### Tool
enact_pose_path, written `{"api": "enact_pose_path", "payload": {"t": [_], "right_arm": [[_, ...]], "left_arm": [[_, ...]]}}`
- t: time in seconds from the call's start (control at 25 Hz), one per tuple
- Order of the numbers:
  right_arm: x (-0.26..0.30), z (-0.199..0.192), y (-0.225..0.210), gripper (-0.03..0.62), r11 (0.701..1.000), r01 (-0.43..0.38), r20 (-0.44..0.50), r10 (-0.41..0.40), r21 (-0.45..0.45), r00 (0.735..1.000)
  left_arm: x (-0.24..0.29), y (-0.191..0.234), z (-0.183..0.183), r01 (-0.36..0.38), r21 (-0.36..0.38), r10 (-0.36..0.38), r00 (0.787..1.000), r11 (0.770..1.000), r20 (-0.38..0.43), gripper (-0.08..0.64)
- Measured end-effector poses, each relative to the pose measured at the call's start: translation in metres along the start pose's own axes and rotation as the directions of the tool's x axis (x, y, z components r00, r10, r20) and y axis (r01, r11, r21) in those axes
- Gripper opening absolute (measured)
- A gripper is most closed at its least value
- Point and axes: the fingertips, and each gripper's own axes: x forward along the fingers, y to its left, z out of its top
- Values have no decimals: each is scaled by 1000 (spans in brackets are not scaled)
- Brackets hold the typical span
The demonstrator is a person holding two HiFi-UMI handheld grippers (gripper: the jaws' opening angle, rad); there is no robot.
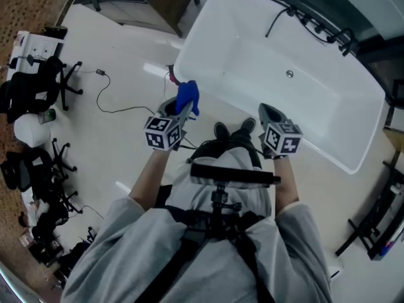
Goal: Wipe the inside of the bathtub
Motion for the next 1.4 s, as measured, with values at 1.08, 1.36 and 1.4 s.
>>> {"api": "enact_pose_path", "payload": {"t": [1.08, 1.36, 1.4], "right_arm": [[10, 45, -20, 9, 991, -130, 67, 131, -13, 989], [44, 42, -5, 9, 993, -115, 75, 113, 19, 991], [51, 42, -2, 9, 993, -113, 73, 111, 27, 991]], "left_arm": [[32, -21, 58, -36, 127, 34, 999, 991, 25, 129], [61, 13, 66, 17, 230, -11, 1000, 973, -26, 129], [65, 19, 65, 27, 248, -17, 999, 968, -44, 129]]}}
